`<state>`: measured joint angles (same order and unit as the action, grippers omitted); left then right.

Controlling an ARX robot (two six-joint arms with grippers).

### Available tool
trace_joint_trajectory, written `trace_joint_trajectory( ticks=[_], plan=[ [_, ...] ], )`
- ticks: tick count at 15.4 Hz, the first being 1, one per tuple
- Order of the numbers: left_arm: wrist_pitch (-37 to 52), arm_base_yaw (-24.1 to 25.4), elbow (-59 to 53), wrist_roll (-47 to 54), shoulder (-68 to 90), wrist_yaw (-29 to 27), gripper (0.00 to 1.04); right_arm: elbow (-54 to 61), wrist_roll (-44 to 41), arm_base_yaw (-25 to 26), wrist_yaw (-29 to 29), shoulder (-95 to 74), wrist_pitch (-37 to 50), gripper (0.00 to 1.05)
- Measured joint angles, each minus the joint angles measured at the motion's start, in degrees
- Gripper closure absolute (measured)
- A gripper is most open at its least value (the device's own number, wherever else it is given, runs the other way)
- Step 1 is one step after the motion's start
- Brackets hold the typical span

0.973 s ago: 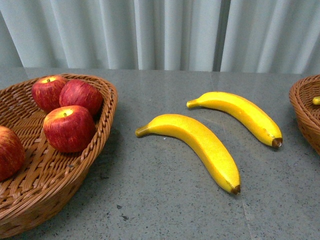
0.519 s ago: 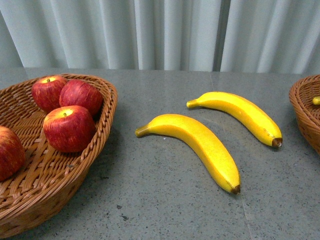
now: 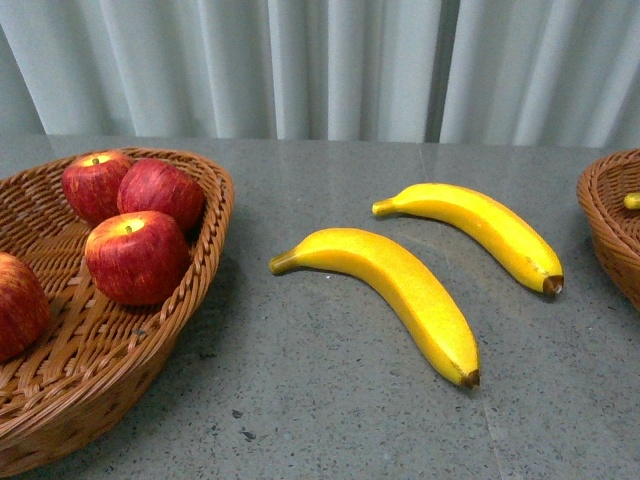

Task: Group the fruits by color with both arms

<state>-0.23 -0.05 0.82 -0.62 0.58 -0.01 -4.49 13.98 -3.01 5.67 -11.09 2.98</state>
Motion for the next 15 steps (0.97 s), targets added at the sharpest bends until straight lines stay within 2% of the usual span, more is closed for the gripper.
trace_joint_trajectory(
  ticks=[2,3,6,10,13,15],
  plan=[
    [0.02,0.0,0.0,0.0,0.0,0.0,0.07,-4.76,0.59,-4.39,1.88,-8.92,8.39,0.07],
    [0.0,0.0,0.0,0.0,0.0,-0.02,0.07,-8.85,0.26,-8.04,3.8,-16.33,14.08,0.07],
    [0.02,0.0,0.0,0.0,0.0,-0.02,0.07,-22.95,-2.64,-17.97,6.69,-35.65,23.04,0.07],
    [0.0,0.0,0.0,0.02,0.0,0.0,0.07,-44.54,-8.39,-30.1,8.52,-59.47,17.59,0.07],
    [0.0,0.0,0.0,0.0,0.0,0.0,0.07,-52.48,-12.09,-35.76,7.98,-69.4,11.08,0.07],
    [0.02,0.0,0.0,0.02,0.0,-0.02,0.07,-53.77,-14.19,-36.63,8.39,-75.34,5.99,0.07]
  ],
)
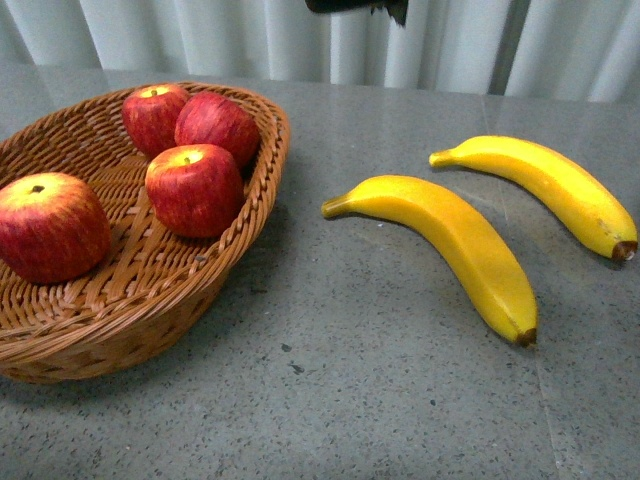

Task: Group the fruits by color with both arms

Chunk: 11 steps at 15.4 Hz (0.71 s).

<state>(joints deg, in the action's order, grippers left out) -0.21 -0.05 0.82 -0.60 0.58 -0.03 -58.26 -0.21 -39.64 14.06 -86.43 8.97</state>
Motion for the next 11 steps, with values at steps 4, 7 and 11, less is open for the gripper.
trace_joint_trajectory(
  ticks=[4,7,11],
  plan=[
    [0.0,0.0,0.0,-0.02,0.0,0.0,0.07,-1.92,-0.92,2.29,-0.83,-5.92,-2.64,0.07],
    [0.0,0.0,0.0,0.0,0.0,0.02,0.07,-1.97,-0.98,4.87,-2.97,-9.84,-3.74,0.07],
    [-0.02,0.0,0.0,0.0,0.0,0.0,0.07,-0.87,-1.16,7.63,-4.5,-12.81,-7.76,0.07]
  ],
)
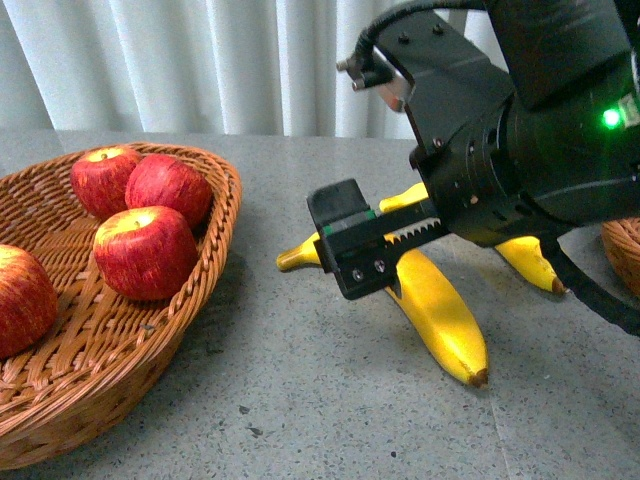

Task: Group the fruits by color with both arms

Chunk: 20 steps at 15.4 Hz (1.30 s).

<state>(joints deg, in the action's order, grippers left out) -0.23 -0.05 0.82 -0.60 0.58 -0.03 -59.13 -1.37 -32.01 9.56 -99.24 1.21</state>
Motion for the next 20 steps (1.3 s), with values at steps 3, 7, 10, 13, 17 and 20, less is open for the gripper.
trace_joint_trajectory(
  ticks=[3,7,10,13,17,20],
  plan=[
    [0.0,0.0,0.0,0.0,0.0,0.0,0.07,0.28,0.55,0.26,-0.68,-1.46,-1.99,0.07],
    [0.02,0.0,0.0,0.0,0.0,0.02,0.07,0.94,0.48,0.26,-0.87,-2.8,-2.49,0.07],
    [0.02,0.0,0.0,0.0,0.0,0.02,0.07,1.29,0.24,0.66,-0.61,-3.96,-1.46,0.07],
    [0.02,0.0,0.0,0.0,0.0,0.0,0.07,2.03,-0.31,1.29,-0.17,-5.16,-0.7,0.07],
    [0.02,0.0,0.0,-0.02,0.0,0.0,0.07,2.99,-0.85,1.27,-0.39,-5.62,0.02,0.07],
    [0.02,0.0,0.0,0.0,0.0,0.02,0.07,3.02,-1.07,0.92,-1.11,-5.62,-0.17,0.32]
  ],
)
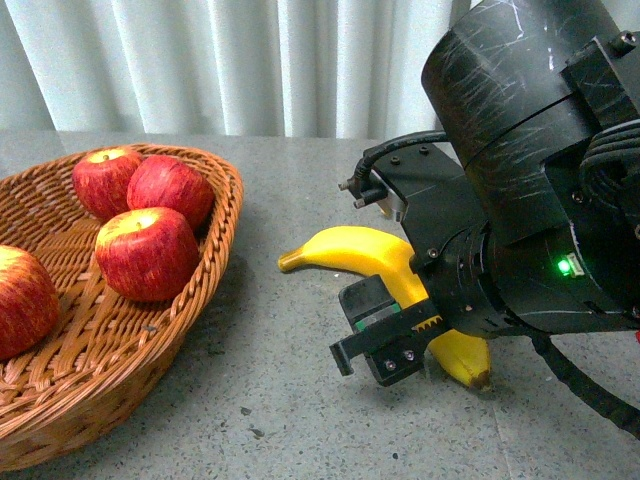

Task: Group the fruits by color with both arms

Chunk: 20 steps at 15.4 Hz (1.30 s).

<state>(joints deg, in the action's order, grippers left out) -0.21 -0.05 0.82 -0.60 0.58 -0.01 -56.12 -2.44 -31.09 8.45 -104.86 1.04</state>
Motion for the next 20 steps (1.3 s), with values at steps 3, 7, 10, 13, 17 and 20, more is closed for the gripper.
trace_joint_trajectory(
  ticks=[3,7,10,13,17,20],
  plan=[
    [0.0,0.0,0.0,0.0,0.0,-0.02,0.07,-0.04,-0.04,0.52,-0.26,0.35,-0.9,0.65],
    [-0.02,0.0,0.0,0.0,0.0,-0.02,0.07,-1.49,1.49,4.57,-1.75,4.9,-2.78,0.72],
    [0.0,0.0,0.0,0.0,0.0,-0.02,0.07,-3.5,4.02,12.11,-7.61,13.4,-1.33,0.73],
    [-0.02,0.0,0.0,0.0,0.0,-0.02,0.07,0.07,3.19,24.44,-11.26,22.58,1.88,0.73],
    [-0.02,0.0,0.0,-0.02,0.0,-0.02,0.07,12.15,-8.22,33.73,-11.34,33.51,5.31,0.73],
    [-0.02,0.0,0.0,0.0,0.0,0.0,0.07,21.31,-17.11,42.12,-14.95,41.11,5.84,0.73]
  ],
)
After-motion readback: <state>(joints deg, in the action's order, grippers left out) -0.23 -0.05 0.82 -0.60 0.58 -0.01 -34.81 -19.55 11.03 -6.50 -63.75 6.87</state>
